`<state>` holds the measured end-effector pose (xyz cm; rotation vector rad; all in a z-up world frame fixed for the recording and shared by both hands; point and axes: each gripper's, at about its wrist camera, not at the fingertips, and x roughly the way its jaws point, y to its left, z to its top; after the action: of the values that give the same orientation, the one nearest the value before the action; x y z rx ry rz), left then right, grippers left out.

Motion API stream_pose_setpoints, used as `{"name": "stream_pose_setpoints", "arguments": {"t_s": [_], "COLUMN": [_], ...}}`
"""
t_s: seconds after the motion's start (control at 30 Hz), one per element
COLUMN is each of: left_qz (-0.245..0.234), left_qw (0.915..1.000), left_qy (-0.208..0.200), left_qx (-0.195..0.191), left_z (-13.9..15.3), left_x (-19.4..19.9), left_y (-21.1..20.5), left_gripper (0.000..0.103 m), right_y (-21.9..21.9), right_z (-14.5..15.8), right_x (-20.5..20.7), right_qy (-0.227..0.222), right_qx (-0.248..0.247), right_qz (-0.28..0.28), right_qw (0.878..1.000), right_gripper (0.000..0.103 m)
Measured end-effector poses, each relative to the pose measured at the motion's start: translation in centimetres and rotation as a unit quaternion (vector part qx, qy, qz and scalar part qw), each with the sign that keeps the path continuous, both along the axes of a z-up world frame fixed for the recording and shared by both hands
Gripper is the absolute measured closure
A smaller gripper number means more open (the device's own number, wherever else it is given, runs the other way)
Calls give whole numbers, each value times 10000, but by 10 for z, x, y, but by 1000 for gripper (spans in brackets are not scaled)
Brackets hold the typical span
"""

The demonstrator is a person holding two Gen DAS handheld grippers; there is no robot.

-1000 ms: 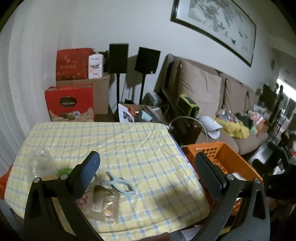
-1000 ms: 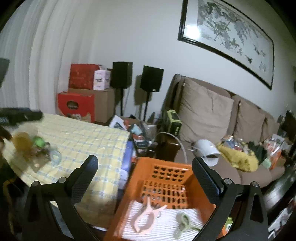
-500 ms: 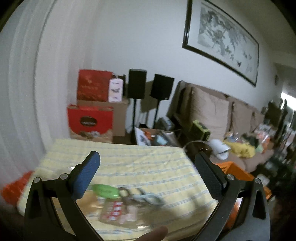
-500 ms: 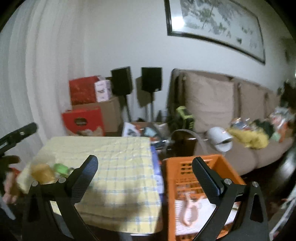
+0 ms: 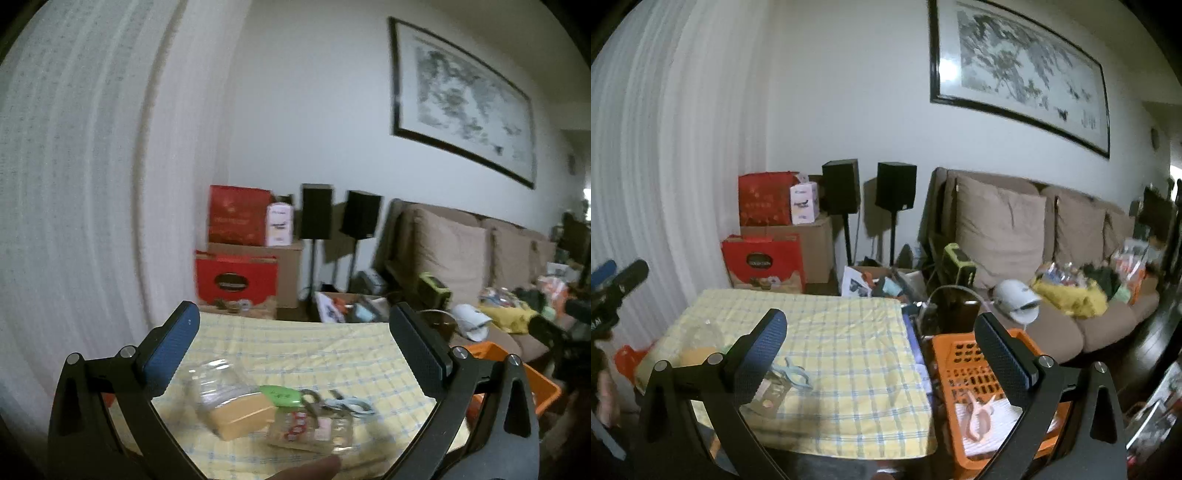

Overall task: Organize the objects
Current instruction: 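Swing both open grippers toward the items on the checked tablecloth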

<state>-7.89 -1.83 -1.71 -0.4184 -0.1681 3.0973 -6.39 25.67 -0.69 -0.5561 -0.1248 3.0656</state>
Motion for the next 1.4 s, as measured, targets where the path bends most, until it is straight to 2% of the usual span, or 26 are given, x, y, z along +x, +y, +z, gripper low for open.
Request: {"name": "stream_pose_setpoints", "arguments": {"t_s": [0.1,0.2,0.3,0.37,0.47,0.57,0.63,0.73,0.8,0.87,0.97,1.03,1.1,1.17,1.27,1.33,1.4], "left_qz": [209,412,505,500,554,430,224,248,364,388,285,274,296,220,-118,-124,-71], "left_qw": [9998,9987,9972,9971,9963,9966,9978,9954,9929,9925,9959,9970,9980,9995,9977,9949,9944], "left_qy": [-67,-301,-544,-517,-433,-96,308,913,1134,1160,856,721,558,148,-415,-689,-806], "left_qx": [-35,-73,69,252,496,689,548,150,34,49,106,103,100,144,522,719,683], "left_z": [-1,-8,-12,-14,-16,-16,-13,-10,-10,-12,-18,-22,-26,-30,-39,-46,-52], "left_x": [-6,-14,-21,-20,-21,-17,-8,4,7,4,-9,-16,-23,-35,-51,-59,-63], "left_y": [-6,-16,-30,-36,-49,-56,-54,-45,-42,-42,-45,-47,-51,-56,-67,-75,-78], "left_gripper": [0,0,0,0,0,0,0,0,0,0,0,0,0,0,0,0,0], "right_y": [-21,-34,-40,-41,-45,-52,-54,-51,-51,-52,-52,-50,-49,-46,-43,-45,-49], "right_z": [-6,-16,-21,-19,-14,-10,-10,-8,-8,-7,-8,-7,-10,-13,-19,-25,-31], "right_x": [-3,-11,-15,-13,-10,-10,-13,-13,-11,-7,-6,-9,-16,-26,-40,-49,-56], "right_qy": [18,-57,47,242,514,524,452,552,740,1057,1264,1224,1057,773,358,168,-12], "right_qx": [646,926,714,442,333,353,340,286,286,248,24,-123,-330,-608,-1001,-996,-960], "right_qz": [-263,-326,-118,46,84,31,-123,-166,-196,-165,-132,-95,-14,83,195,190,217], "right_qw": [9976,9952,9974,9987,9981,9980,9983,9979,9967,9940,9919,9924,9938,9951,9941,9947,9951], "right_gripper": [1,1,1,1,1,1,1,1,1,1,1,1,1,1,1,1,1]}}
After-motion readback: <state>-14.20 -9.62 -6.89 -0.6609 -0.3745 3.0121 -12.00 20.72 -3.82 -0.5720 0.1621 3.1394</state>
